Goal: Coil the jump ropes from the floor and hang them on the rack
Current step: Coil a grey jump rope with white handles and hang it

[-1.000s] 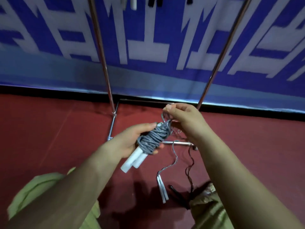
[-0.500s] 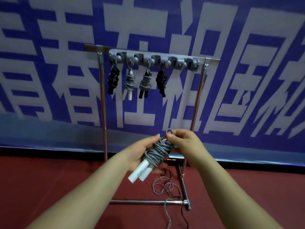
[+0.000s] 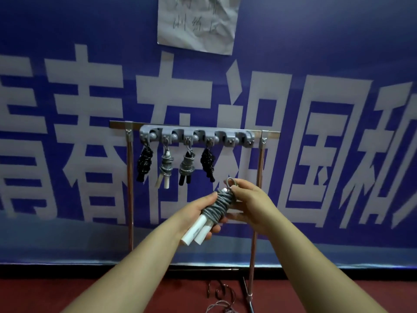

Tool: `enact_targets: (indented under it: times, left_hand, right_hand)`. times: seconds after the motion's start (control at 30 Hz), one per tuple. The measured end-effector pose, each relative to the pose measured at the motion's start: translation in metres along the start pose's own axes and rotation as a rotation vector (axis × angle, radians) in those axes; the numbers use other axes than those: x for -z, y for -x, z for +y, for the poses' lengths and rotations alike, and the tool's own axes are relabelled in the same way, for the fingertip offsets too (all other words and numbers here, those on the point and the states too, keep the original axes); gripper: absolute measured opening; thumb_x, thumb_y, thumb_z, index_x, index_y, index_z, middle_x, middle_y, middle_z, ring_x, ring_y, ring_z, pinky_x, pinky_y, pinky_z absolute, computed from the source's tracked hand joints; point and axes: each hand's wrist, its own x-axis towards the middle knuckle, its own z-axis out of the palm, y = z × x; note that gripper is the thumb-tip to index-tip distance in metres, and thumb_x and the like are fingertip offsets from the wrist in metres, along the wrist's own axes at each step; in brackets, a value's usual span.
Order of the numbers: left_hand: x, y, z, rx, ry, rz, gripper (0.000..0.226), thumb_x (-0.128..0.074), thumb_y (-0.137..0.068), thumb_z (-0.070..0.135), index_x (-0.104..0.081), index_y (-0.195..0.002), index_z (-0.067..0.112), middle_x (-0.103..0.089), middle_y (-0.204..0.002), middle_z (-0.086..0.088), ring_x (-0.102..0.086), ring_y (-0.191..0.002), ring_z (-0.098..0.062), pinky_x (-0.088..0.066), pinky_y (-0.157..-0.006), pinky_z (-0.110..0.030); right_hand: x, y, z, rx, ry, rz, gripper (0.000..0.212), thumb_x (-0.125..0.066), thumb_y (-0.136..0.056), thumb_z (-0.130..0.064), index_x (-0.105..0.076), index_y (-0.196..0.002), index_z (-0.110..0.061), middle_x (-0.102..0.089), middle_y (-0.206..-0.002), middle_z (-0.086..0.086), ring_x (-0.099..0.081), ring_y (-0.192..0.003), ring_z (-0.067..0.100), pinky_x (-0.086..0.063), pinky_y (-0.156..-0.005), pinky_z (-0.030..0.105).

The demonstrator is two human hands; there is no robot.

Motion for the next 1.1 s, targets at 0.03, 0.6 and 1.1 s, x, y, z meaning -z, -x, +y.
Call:
enact_targets:
  times: [0.03, 0.6, 1.1]
  left_hand:
    - [-0.002, -0.007, 0.009, 0.011, -0.008, -0.009, 0.050, -0.053, -0.080, 0.054, -0.065, -0.098, 0.009, -0.068, -0.073, -0.008, -0.061, -0.050, -0.015, -0.045, -0.038, -0.020]
    - [0.008, -0.127, 0.086, -0.221, -0.015, 0.346, 0.032, -0.061, -0.090, 0.036, -0.063, -0.109, 0.011, -0.067, -0.098, -0.010, -0.065, -0.078, -0.020, -0.055, -0.059, -0.030]
    - [0.035, -0.158, 0.074, -0.190, 0.035, 0.355, 0.028, -0.056, -0.095, 0.027, -0.058, -0.118, 0.012, -0.066, -0.105, -0.011, -0.066, -0.093, -0.025, -0.055, -0.082, -0.041]
  right_hand:
    - [0.003, -0.007, -0.005, 0.012, 0.038, 0.010, 0.019, -0.049, -0.099, -0.019, -0.064, -0.110, -0.016, -0.066, -0.099, 0.009, -0.066, -0.091, 0.026, -0.058, -0.077, 0.047]
    - [0.043, -0.178, -0.053, 0.236, 0.152, 0.343, 0.028, -0.059, -0.094, -0.018, -0.051, -0.119, -0.008, -0.062, -0.107, 0.012, -0.065, -0.092, 0.022, -0.059, -0.065, 0.031]
    - [0.053, -0.222, -0.025, 0.140, 0.247, 0.324, 0.036, -0.059, -0.094, -0.023, -0.046, -0.125, -0.010, -0.058, -0.108, 0.010, -0.063, -0.097, 0.024, -0.058, -0.072, 0.034]
